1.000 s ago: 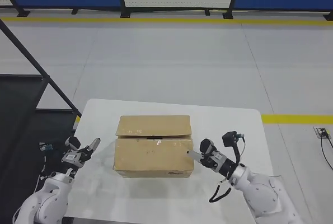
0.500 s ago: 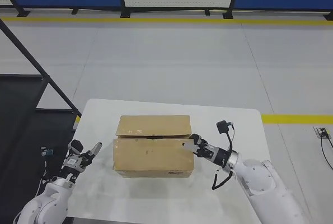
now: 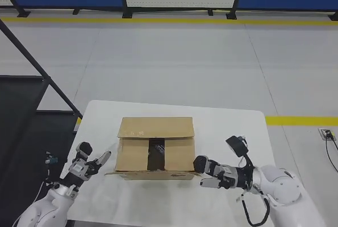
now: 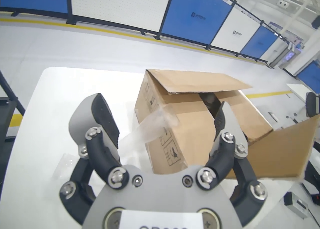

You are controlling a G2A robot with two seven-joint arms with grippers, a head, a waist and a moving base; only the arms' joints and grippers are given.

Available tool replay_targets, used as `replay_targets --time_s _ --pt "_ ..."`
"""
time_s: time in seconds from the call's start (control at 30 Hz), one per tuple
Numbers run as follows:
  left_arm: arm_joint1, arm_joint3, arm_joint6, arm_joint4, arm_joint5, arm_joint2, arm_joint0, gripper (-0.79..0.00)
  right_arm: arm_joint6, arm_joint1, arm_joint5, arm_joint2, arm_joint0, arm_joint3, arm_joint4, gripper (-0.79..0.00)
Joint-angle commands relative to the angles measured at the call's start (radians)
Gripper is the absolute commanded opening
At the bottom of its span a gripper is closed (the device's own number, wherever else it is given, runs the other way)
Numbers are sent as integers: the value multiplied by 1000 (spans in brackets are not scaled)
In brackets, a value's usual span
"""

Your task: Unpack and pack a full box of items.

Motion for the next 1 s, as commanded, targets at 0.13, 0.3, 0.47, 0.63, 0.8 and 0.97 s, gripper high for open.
replay_targets --time_s 0.13,0.3,0.47,0.63,0.8,0.97 --pt "18 9 -50 81 -208 -30 30 0 56 30 60 -48 -24 -38 -125 0" --pt "29 22 -80 193 -291 -19 37 0 45 27 229 -103 23 19 -112 0" --pt "34 39 -80 287 -296 8 31 0 -127 7 443 -117 91 88 96 0" --pt "34 59 -67 318 -283 30 20 0 -148 5 506 -119 107 106 130 0" --pt "34 59 -67 318 -283 30 20 0 -148 5 506 -119 107 106 130 0" --pt "34 59 -67 318 -283 30 20 0 -202 2 543 -142 104 84 73 0"
